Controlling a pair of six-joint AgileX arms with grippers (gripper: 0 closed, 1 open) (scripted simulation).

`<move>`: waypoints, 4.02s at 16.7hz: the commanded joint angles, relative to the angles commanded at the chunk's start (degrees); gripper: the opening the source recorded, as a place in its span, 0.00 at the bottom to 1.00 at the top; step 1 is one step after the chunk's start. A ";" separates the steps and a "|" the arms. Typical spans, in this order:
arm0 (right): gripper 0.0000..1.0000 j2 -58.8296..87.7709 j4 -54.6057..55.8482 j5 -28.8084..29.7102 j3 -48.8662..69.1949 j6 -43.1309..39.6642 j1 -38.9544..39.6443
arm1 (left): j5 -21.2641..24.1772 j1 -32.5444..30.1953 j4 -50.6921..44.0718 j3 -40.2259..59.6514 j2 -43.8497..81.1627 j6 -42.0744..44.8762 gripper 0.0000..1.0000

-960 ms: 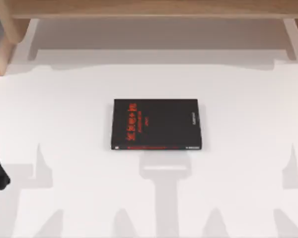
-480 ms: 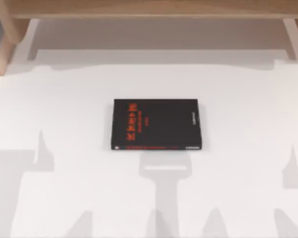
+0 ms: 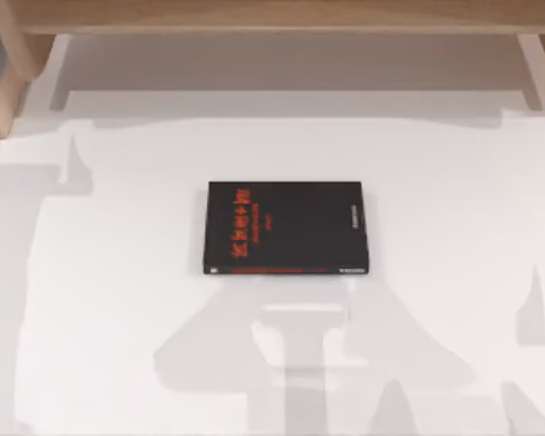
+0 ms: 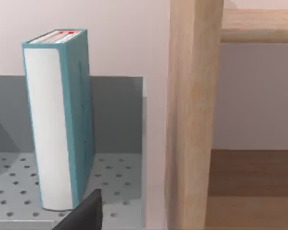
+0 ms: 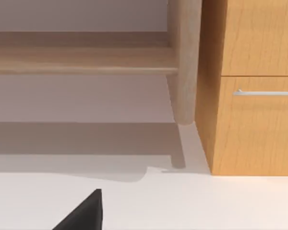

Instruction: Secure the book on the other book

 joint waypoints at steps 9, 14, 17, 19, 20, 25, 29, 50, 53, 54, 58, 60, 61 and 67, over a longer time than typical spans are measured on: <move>1.00 0.00 0.00 0.00 0.00 0.00 0.00 | 8.71 7.87 13.77 31.10 47.73 -0.10 1.00; 1.00 0.00 0.00 0.00 0.00 0.00 0.00 | 10.59 9.62 16.78 37.92 57.52 -0.14 1.00; 1.00 0.00 0.00 0.00 0.00 0.00 0.00 | 10.62 9.65 16.82 38.02 57.67 -0.14 1.00; 1.00 0.00 0.00 0.00 0.00 0.00 0.00 | 10.51 9.35 16.71 37.72 57.53 -0.13 1.00; 1.00 0.00 0.00 0.00 0.00 0.00 0.00 | 10.45 9.37 16.69 37.92 57.61 -0.14 1.00; 1.00 0.00 0.00 0.00 0.00 0.00 0.00 | 9.72 8.70 15.06 43.59 61.45 -0.18 1.00; 1.00 0.00 0.00 0.00 0.00 0.00 0.00 | 9.30 8.25 14.04 46.61 63.44 -0.20 1.00; 1.00 0.00 0.00 0.00 0.00 0.00 0.00 | 9.30 8.25 14.04 46.61 63.44 -0.20 0.00; 1.00 0.00 0.00 0.00 0.00 0.00 0.00 | 9.30 8.25 14.04 46.61 63.44 -0.20 0.00; 1.00 0.00 0.00 0.00 0.00 0.00 0.00 | 9.28 8.42 14.04 46.61 63.33 -0.12 0.00; 1.00 0.00 0.00 0.00 0.00 0.00 0.00 | 9.58 8.75 13.27 45.41 61.36 -0.10 0.00; 1.00 0.00 0.00 0.00 0.00 0.00 0.00 | 9.68 8.86 13.00 44.99 60.68 -0.09 0.00; 1.00 0.00 0.00 0.00 0.00 0.00 0.00 | 9.68 8.86 13.00 44.99 60.68 -0.09 0.00; 1.00 0.00 0.00 0.00 0.00 0.00 0.00 | 7.19 8.26 12.85 44.11 57.56 1.86 0.00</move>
